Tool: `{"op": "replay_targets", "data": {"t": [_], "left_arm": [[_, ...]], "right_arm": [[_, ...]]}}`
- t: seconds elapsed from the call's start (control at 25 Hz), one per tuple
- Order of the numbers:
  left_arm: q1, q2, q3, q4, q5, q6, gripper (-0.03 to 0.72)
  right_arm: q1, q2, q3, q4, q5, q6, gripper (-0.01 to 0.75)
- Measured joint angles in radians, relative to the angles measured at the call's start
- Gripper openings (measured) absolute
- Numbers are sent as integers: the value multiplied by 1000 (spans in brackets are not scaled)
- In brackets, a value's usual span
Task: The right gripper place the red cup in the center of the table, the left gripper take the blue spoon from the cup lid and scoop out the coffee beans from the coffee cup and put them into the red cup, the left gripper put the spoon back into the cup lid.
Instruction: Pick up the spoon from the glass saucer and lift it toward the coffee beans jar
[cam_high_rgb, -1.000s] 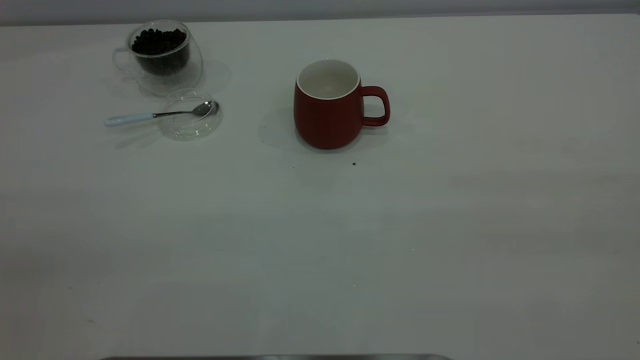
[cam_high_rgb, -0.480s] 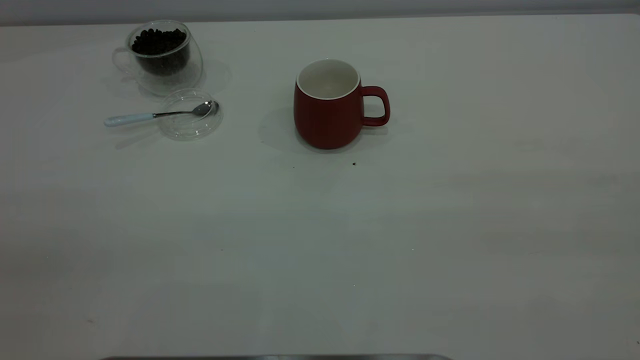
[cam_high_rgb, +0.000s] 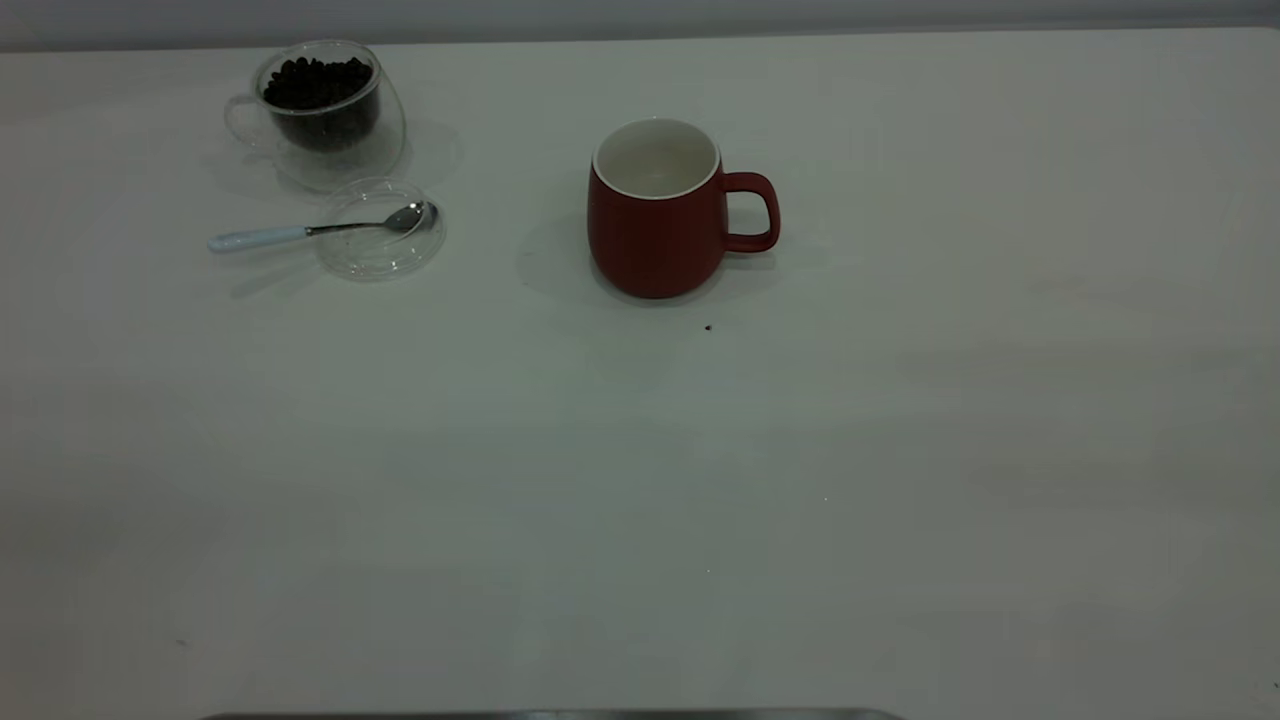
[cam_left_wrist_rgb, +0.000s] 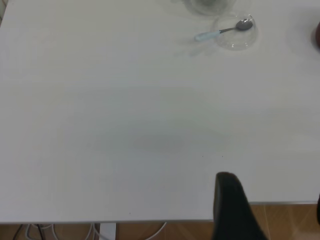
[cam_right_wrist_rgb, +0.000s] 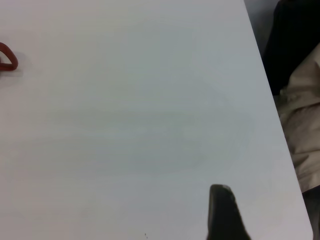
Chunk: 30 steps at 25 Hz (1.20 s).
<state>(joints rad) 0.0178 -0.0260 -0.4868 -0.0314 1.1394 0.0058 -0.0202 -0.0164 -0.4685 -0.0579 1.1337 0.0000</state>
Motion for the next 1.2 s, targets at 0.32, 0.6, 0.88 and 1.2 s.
{"op": "replay_targets", "data": {"t": [0.32,0.6,0.88,1.2], "left_arm": [[0,43,-5,1,-13,-39,445],[0,401,-67,1,-173,-65,448],[0,782,-131,2,-419,73,538],[0,1278,-214,31,-747,37,583]], "right_arm": [[0,0,0,0,0,0,477],[0,0,0,0,0,0,476],[0,0,0,0,1,0,476],[0,0,0,0,1,0,476]]}}
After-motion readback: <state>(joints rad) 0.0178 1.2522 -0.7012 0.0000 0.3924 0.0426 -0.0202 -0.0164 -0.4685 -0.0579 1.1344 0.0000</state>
